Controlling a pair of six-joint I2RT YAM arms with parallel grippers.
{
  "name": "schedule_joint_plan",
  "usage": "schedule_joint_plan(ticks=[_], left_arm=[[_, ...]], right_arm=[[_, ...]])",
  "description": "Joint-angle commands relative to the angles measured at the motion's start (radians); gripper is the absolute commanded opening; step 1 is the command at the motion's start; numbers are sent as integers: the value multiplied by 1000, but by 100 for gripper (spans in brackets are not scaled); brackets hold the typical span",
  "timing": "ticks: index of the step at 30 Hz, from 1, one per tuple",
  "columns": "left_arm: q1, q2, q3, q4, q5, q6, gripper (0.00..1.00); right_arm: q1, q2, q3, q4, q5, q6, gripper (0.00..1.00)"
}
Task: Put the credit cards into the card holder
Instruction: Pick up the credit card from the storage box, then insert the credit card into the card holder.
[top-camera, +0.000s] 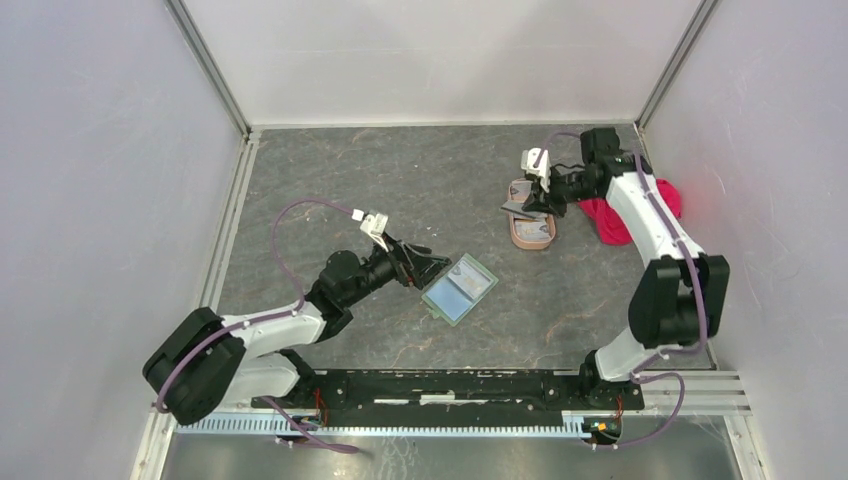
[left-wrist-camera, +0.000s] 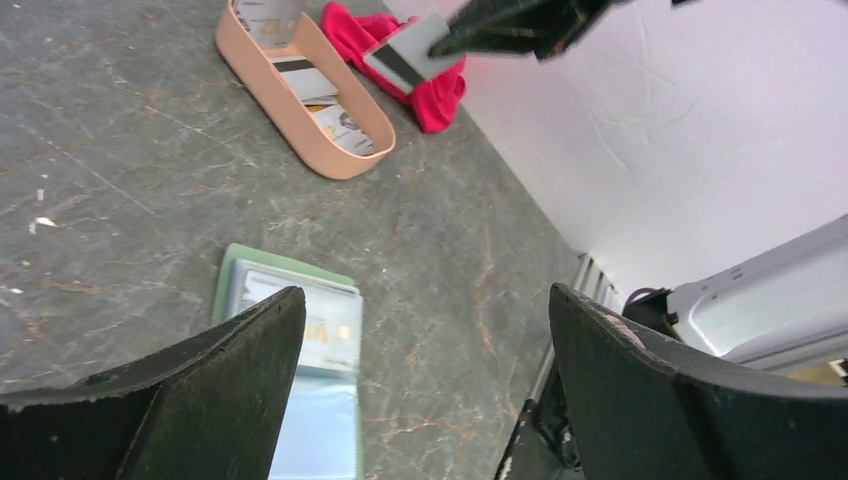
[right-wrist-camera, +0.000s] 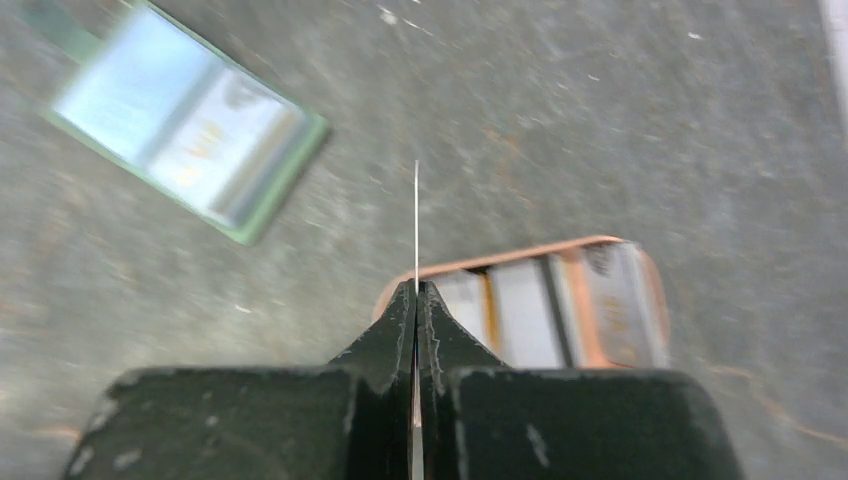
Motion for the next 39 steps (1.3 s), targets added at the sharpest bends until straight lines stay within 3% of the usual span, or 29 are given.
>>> schedule_joint_plan(ticks=[1,3,5,6,7,9,14,19,27,39], left_arm=[[-52,27,2,152,-17,-132,96],[-129,29,3,175,-117,-90,96],[-210,39,2,225,-236,-32,96],[-238,52,-4,266,-286,-18,96],[-253,69,-12,311,-313,-18,97],[-261,128,-32,416,-329,-68,97],[-262,301,-56,643,-323,-240,96],[-264,446,-53,762,-326,-338,96],[-264,572,-23,864,-312,-391,82],[-259,558,12,866,-333,-373,66]], right_arm=[[-4,-159,-241,260,-310,396,0],[-3,-225,-405,539,-423,724,0],[1,-294,-616,989,-485,1259,0],[2,-322,-694,1204,-467,1425,0],[2,-355,-757,1319,-436,1538,0],[5,-400,-818,1350,-371,1603,0],[9,-420,-927,1617,-353,1907,0],[31,-364,-933,1667,-385,1984,0],[74,-323,-937,1689,-393,2001,0],[114,-279,-929,1652,-393,1957,0]])
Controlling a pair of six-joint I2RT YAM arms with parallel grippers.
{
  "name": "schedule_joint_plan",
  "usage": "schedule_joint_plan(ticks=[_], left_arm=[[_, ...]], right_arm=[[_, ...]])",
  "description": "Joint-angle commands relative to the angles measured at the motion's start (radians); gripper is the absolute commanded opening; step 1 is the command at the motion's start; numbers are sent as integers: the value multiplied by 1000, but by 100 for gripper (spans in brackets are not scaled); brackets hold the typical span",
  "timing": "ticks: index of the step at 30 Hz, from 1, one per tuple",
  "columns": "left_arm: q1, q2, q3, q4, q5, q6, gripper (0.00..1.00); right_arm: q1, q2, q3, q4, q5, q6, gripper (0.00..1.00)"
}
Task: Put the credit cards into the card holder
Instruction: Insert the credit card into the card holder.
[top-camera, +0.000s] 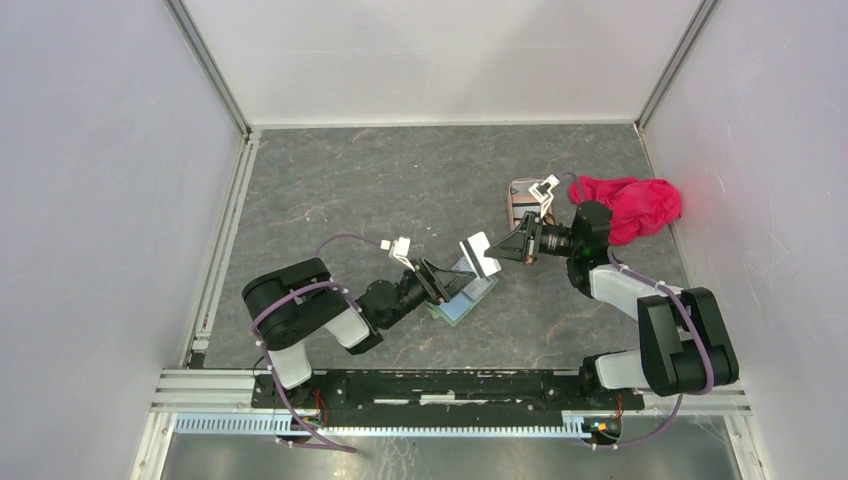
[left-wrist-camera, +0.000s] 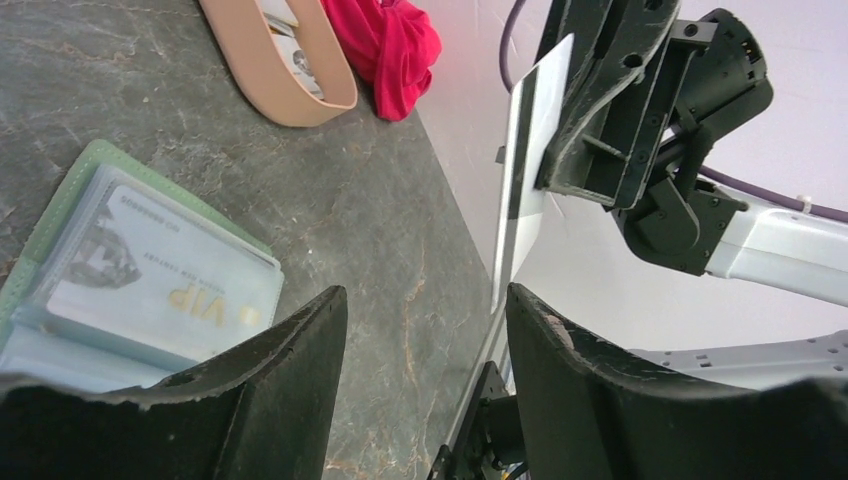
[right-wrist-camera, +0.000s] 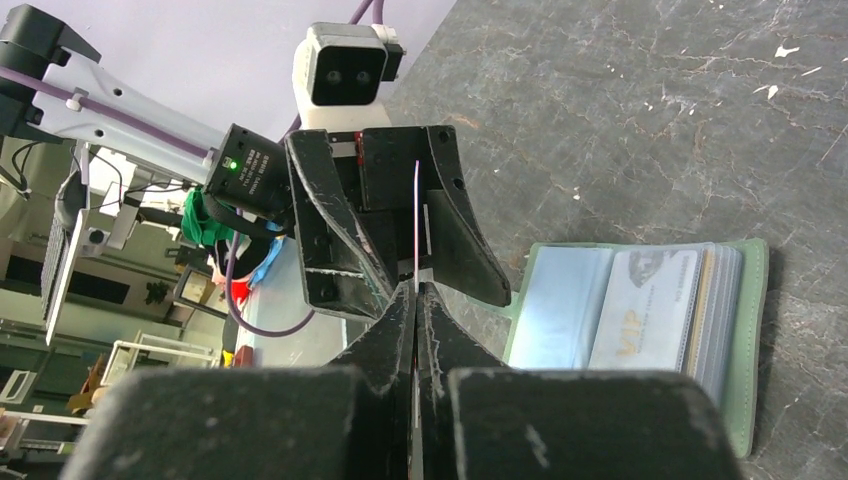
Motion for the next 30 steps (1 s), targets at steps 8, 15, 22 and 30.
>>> schedule_joint_plan(ticks=[8,15,22,30], left_arm=[[28,-28,53,223,9,-17,58],[59,-34,72,223,102,-34,2],[61,-65,22,223,126,-38,2],[74,-129,-72,223,115,-57,2]], right_arm=[[37,28,18,-3,-24,-57,0],[40,34,46,-107,-22,-160,0],[41,9,87,-263,-14,-335,19],[40,5,201,-590,1,-690,52]])
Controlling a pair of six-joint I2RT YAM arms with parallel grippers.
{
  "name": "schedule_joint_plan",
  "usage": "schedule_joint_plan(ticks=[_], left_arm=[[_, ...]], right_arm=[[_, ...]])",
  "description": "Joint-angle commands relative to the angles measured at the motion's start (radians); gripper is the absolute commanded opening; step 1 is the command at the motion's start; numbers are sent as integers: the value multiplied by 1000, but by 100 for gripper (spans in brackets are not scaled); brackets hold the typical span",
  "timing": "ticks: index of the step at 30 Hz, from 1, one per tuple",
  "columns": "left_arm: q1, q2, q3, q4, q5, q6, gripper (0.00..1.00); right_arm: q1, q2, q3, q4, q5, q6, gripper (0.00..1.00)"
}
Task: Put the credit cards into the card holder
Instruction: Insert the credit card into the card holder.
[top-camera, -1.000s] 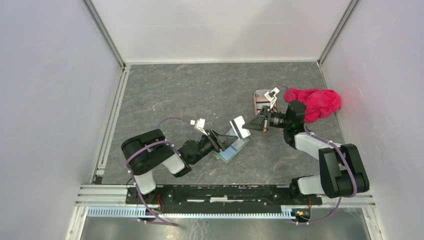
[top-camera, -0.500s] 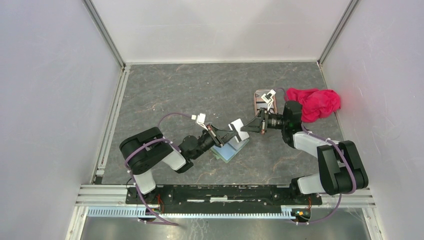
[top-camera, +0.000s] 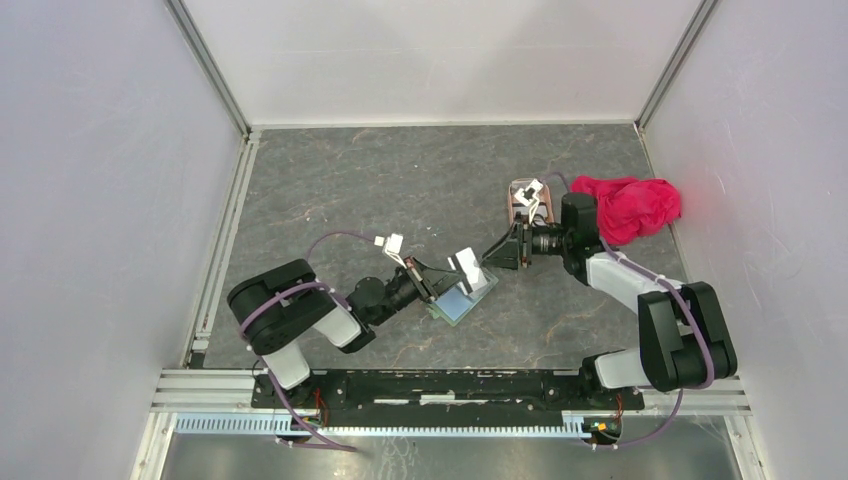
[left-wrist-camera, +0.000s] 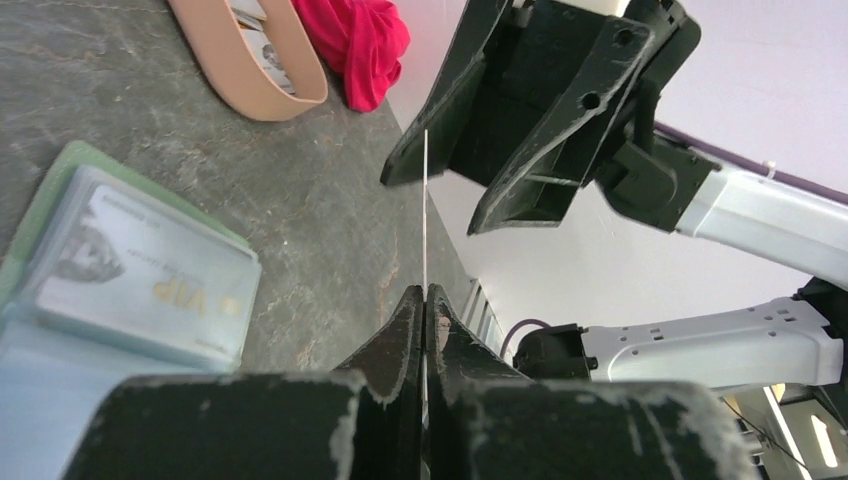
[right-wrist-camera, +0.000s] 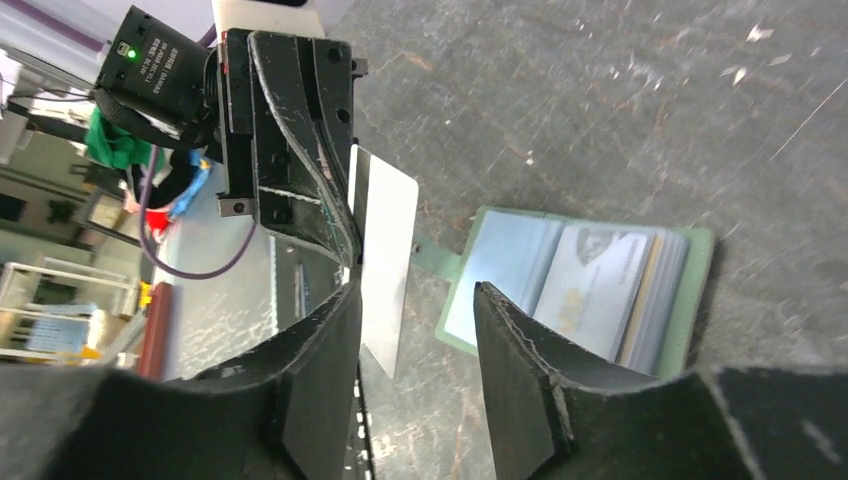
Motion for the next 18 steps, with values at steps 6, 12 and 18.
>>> schedule_joint_plan(ticks=[6,12,18], left_arm=[[36,-174,-170,188,1,-46,2],[36,-285,-143,-56,39,-50,2],[36,-420,-95,-381,18,0,2]], right_arm=[[-15,-64,182,-468,157,-592,65],[-16,-23,208,-539,392,-666,36],[-1,102,266,-642,556,-732,12]])
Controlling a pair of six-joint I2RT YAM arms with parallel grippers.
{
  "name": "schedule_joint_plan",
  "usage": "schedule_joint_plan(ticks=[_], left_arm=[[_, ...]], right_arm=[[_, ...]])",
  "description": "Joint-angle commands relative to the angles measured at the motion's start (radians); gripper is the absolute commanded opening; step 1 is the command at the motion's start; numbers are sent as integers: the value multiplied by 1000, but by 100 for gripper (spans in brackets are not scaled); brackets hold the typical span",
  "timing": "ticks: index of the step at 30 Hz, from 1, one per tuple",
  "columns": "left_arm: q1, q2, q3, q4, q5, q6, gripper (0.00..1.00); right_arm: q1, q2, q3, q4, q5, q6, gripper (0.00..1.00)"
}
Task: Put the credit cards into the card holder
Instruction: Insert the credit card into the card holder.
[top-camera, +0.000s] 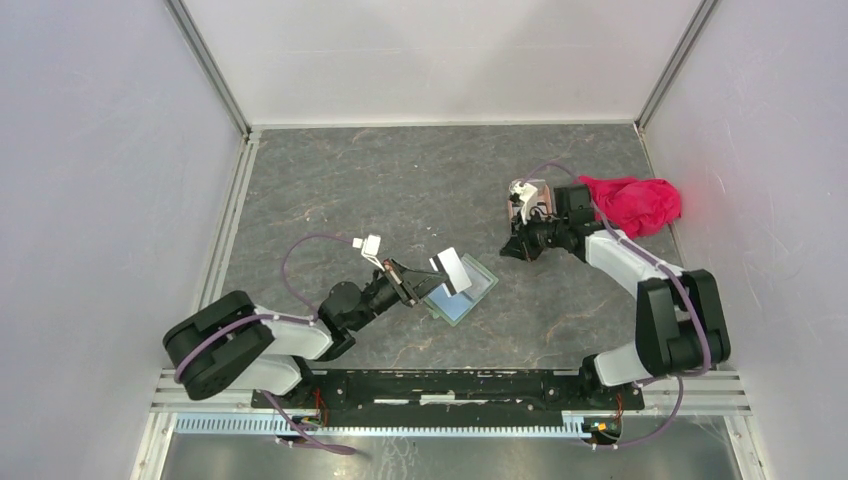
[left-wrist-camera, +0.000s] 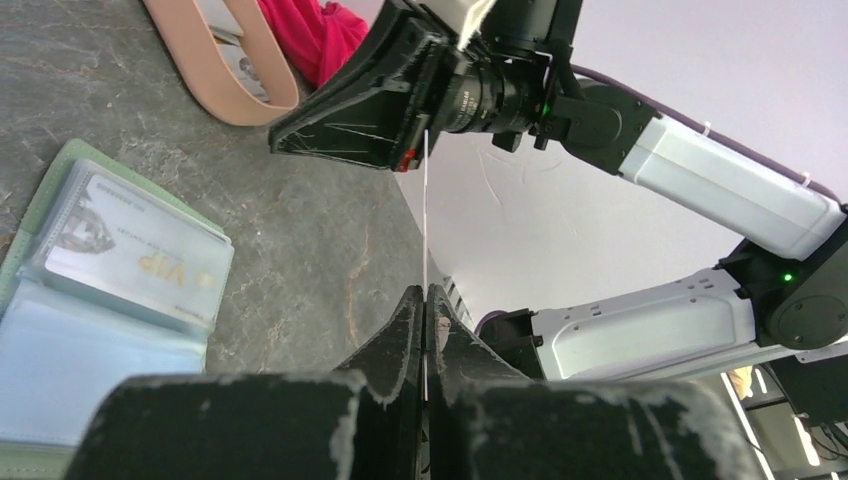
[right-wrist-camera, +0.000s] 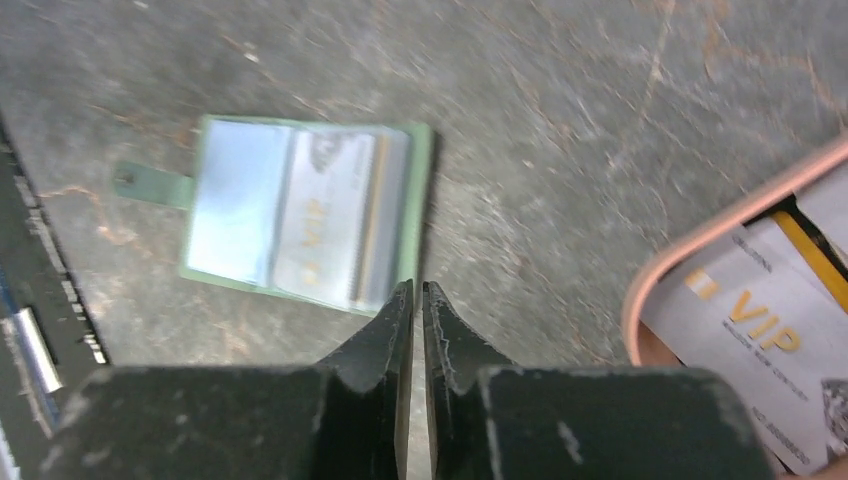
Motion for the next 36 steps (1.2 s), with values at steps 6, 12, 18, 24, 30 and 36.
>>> schedule_joint_plan(ticks=[6,12,18,24,30,36], left_arm=[[4,-72,29,-242,-21,-26,2],[4,-48,10,-216,-28,-62,2],[4,-47,3,-215,-58,-73,2],[4,-59,-15,-232,-80,-86,2],[5,-98,-29,-283,-108,-83,2],[54,-196,-41,-415,-96,-44,2]], right_arm=[[60,154,93,-133,229,-115,8],[106,242,129,-200,233,-152,6],[145,262,151,-275,150,-211,5],[179,280,165,-323,88,-257,5],[218,281,169,-339,38,-273,5],[217,254,164,-308,84,-255,6]])
